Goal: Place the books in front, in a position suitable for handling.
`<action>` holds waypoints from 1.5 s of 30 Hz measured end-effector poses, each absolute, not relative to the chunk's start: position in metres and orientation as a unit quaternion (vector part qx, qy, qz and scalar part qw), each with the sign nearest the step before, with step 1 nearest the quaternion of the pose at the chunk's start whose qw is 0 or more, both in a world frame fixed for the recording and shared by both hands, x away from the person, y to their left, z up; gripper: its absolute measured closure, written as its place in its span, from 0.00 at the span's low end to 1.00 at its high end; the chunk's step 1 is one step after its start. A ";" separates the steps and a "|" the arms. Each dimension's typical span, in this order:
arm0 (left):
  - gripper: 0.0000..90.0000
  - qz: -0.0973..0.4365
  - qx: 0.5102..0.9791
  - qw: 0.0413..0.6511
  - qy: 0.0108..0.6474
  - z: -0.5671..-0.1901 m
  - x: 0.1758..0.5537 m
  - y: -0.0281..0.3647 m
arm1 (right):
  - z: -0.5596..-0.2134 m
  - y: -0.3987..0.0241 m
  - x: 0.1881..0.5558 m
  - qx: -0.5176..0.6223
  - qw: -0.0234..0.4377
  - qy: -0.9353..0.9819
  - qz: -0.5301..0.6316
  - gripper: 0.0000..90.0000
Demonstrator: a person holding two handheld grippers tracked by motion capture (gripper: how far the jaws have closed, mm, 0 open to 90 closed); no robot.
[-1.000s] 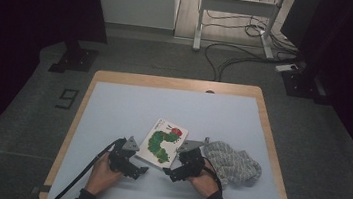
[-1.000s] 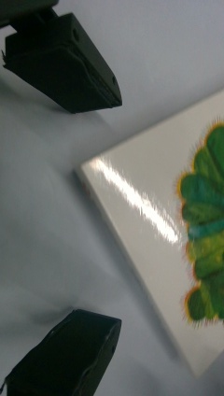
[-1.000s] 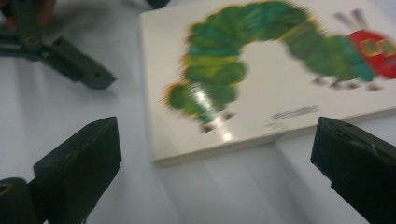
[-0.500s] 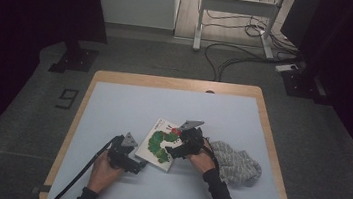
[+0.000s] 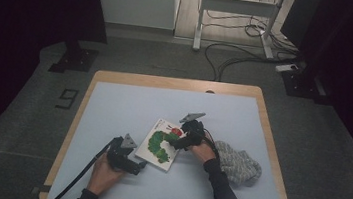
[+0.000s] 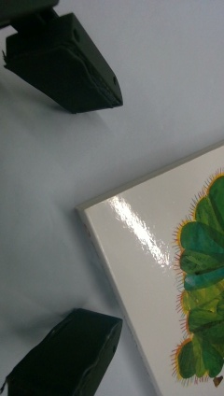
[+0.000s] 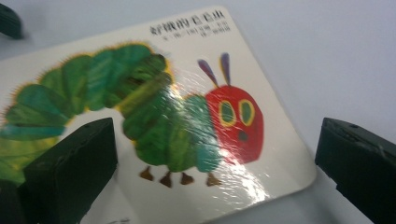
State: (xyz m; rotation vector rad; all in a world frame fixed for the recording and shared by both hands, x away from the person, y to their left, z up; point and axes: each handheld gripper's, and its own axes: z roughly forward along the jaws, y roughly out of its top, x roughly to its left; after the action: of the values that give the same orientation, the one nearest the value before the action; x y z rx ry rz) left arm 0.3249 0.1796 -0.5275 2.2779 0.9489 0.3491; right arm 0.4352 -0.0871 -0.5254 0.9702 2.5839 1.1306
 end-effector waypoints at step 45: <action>0.00 0.114 0.881 0.314 0.334 -0.525 0.284 0.202 | -0.528 -0.087 0.358 0.292 0.050 0.875 0.384 0.04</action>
State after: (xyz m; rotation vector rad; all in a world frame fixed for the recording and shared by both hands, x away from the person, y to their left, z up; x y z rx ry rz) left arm 0.2837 0.2023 -0.5252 2.3242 0.8812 0.3011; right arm 0.3578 -0.0869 -0.5277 0.8901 2.6633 1.1680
